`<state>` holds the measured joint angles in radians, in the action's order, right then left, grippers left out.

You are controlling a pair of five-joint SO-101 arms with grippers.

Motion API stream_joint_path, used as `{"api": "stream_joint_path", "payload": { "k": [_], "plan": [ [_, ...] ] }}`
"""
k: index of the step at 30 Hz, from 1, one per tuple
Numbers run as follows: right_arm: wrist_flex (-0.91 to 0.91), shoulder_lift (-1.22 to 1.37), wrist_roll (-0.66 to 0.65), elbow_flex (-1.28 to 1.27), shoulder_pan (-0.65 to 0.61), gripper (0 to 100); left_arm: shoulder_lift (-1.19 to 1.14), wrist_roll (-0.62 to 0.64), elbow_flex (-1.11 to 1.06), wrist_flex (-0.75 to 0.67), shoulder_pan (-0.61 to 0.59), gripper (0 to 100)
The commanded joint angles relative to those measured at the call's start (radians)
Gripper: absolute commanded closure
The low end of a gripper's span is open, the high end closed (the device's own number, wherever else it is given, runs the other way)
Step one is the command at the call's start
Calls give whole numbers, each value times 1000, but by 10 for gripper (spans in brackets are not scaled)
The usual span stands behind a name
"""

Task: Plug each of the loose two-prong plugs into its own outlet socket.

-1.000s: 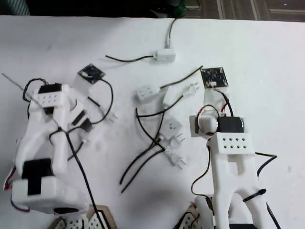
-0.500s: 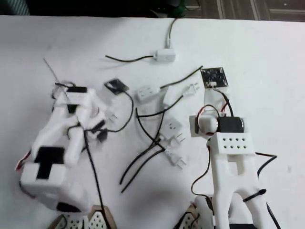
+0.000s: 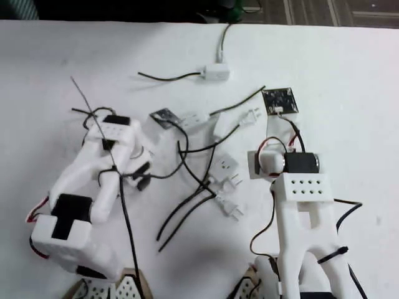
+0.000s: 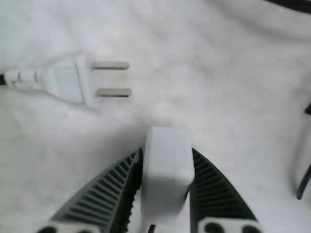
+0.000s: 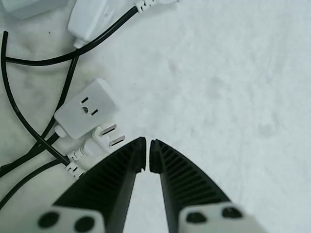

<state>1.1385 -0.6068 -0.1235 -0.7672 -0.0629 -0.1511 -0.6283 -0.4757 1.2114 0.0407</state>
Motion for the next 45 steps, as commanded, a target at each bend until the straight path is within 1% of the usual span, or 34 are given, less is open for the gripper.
{"api": "stream_joint_path", "payload": {
  "k": [1,3,7,12,17,19,21,26,28,29,32,34,37,38,40,42,45],
  "plan": [
    [-8,-25,2,25,-7,971,24,14,6,75,59,858],
    [-8,-25,2,25,-7,971,59,49,-3,95,85,856],
    [-8,-25,2,25,-7,971,216,95,-66,107,125,841],
    [-8,-25,2,25,-7,971,466,118,-207,106,156,746],
    [-8,-25,2,25,-7,971,618,115,-278,106,145,741],
    [-7,-25,2,25,-7,971,642,115,-278,98,113,743],
    [-5,-24,2,25,-7,971,657,115,-276,57,70,744],
    [-5,-24,2,25,-7,971,647,115,-278,-121,-93,745],
    [-5,-24,2,25,-7,971,621,106,-278,-152,-136,745],
    [-5,-24,2,25,-7,971,605,80,-278,-155,-147,745],
    [-7,-24,2,25,-7,971,552,28,-285,-155,-148,770],
    [-7,-24,2,25,-7,971,516,17,-284,-155,-147,789],
    [-7,-24,2,25,-7,971,483,17,-285,-155,-139,788],
    [-7,-24,2,25,-7,971,476,17,-287,-153,-125,791],
    [-7,-24,2,25,-7,971,475,17,-287,-106,-93,793],
    [-7,-24,2,25,-7,971,478,25,-276,-41,-39,793],
    [-7,-24,2,25,-7,971,524,51,-287,11,39,793]
  ]
}}
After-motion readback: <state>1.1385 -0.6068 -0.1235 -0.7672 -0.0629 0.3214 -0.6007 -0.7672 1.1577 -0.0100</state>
